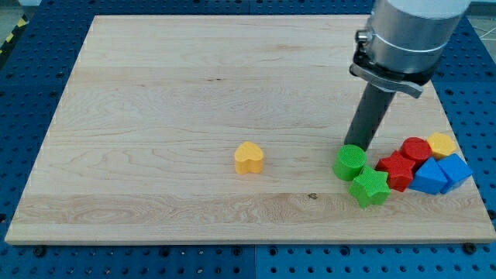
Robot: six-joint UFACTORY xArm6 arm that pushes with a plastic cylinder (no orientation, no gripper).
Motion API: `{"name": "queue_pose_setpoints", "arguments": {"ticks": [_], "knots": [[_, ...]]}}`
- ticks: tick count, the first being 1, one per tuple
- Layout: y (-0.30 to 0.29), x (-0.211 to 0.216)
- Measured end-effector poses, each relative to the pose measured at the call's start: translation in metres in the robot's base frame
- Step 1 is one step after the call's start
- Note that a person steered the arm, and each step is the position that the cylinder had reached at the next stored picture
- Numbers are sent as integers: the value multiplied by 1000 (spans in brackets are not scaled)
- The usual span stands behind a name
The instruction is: Slide green circle slightly down and left
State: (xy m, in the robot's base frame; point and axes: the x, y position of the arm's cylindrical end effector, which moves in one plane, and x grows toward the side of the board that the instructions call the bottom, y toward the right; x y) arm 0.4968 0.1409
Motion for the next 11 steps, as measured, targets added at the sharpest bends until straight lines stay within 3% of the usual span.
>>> {"name": "queue_pose_setpoints", "arguments": {"ticks": [3,8,11], "knots": [[-1,-7],[-5,32],[-48,48]]}}
